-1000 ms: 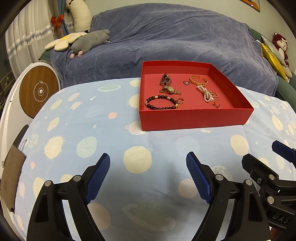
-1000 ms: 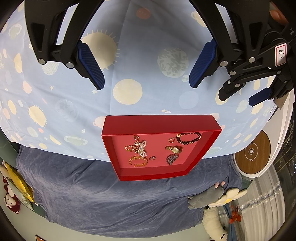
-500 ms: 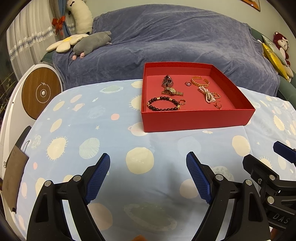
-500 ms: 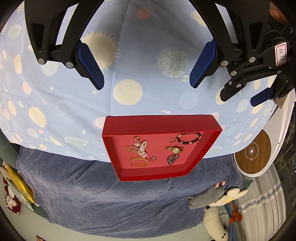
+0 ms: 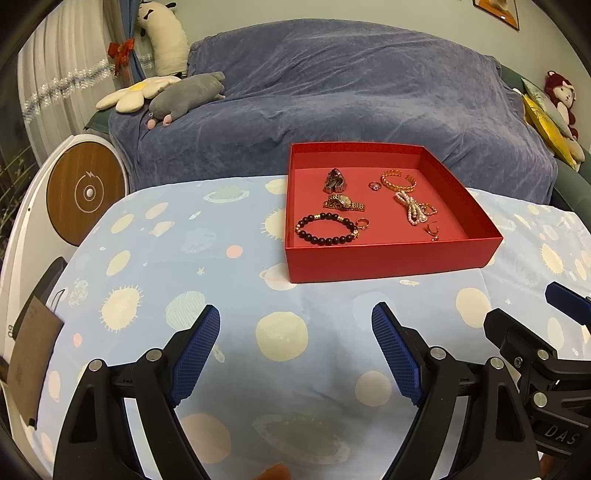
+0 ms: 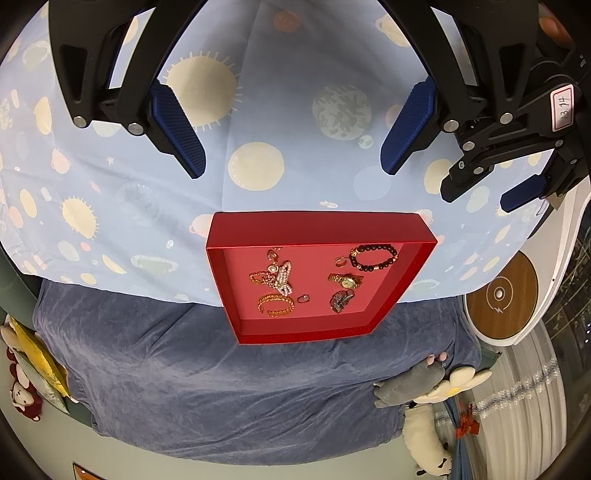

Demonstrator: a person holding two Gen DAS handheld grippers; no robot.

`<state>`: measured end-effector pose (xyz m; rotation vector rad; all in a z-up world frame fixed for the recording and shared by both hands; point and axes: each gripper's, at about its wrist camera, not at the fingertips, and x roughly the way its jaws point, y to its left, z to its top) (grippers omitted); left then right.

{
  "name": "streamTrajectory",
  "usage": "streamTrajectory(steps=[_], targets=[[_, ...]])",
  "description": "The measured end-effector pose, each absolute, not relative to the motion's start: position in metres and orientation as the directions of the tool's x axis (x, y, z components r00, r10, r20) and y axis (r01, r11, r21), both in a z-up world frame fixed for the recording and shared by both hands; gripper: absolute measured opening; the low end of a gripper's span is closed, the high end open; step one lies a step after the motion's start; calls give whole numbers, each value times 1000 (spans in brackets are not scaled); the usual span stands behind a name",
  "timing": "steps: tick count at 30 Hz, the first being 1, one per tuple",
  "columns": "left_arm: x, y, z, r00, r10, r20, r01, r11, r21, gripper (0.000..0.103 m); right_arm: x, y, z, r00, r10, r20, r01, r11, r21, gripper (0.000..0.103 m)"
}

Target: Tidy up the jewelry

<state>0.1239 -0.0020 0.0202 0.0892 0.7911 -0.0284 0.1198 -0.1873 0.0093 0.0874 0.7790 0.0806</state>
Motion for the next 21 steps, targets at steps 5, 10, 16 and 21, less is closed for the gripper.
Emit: streamTrajectory(steps=[5, 10, 16, 21], targets=[[121, -3, 28, 720, 8, -694, 55, 996, 69, 82, 119, -187, 17, 724, 105, -682, -42, 993, 108, 94], [122, -5, 33, 730, 16, -684, 47, 996, 73, 82, 119, -188, 21, 729, 106, -676, -42, 993, 111, 94], [121, -5, 38, 742, 16, -670, 47, 996, 75, 82, 120, -187, 26, 738, 107, -667, -45, 993, 109, 94], [122, -6, 40, 748, 18, -663, 49, 995, 82, 82, 120, -187, 28, 740, 107, -665, -46, 993, 109, 94]])
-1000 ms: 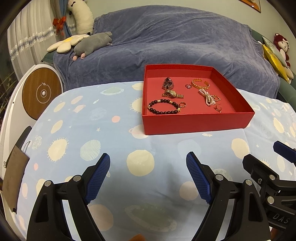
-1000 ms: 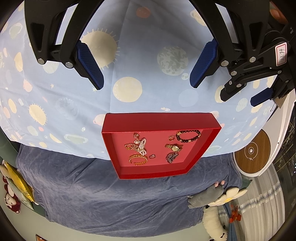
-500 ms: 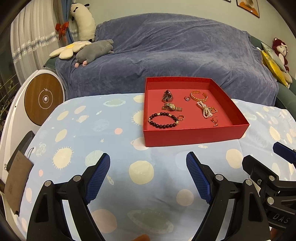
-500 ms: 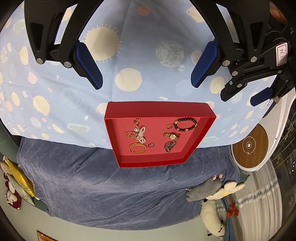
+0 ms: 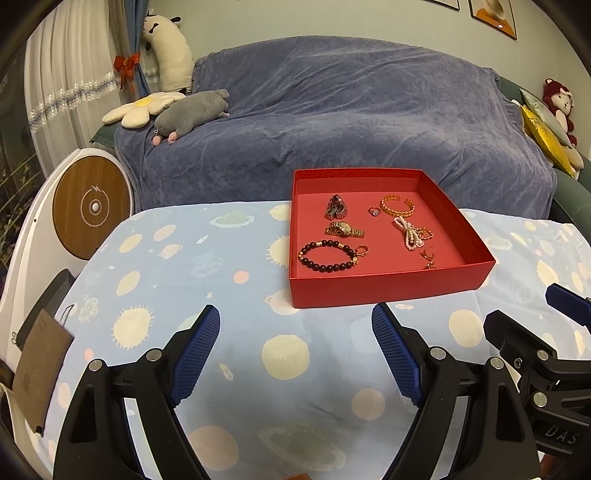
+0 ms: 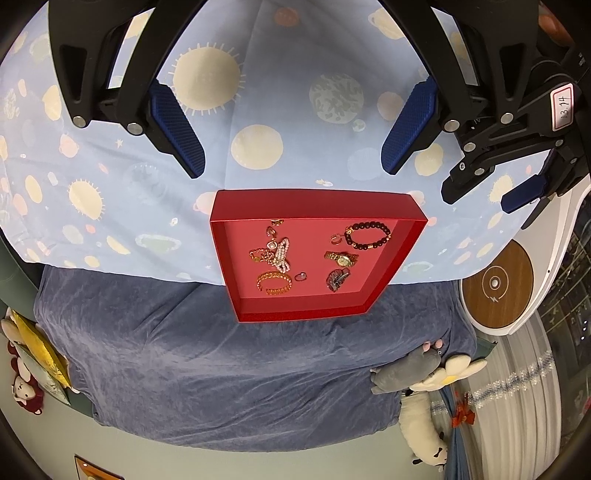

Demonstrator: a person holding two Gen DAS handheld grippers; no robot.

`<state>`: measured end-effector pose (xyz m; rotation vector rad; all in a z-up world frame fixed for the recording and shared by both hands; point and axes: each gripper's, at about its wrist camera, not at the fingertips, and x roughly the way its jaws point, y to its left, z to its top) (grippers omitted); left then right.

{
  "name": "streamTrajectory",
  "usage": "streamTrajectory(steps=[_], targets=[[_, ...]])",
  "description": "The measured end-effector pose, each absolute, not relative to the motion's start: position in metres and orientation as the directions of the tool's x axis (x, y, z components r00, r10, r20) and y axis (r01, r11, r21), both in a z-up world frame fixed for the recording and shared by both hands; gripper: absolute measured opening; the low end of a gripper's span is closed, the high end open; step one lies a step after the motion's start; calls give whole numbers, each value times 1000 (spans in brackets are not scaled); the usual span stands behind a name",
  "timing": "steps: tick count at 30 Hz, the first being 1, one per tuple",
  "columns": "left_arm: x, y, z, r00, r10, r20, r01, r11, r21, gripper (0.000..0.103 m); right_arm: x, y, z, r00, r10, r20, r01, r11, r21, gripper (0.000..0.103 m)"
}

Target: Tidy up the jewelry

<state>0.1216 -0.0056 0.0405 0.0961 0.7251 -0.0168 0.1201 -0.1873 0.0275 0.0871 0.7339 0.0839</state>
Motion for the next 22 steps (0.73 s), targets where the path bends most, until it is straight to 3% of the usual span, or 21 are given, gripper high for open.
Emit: streamTrajectory(steps=[22], targets=[[121, -6, 41, 759, 39, -650, 26, 996, 91, 82, 120, -182, 31, 743, 103, -661, -47, 994, 102, 94]])
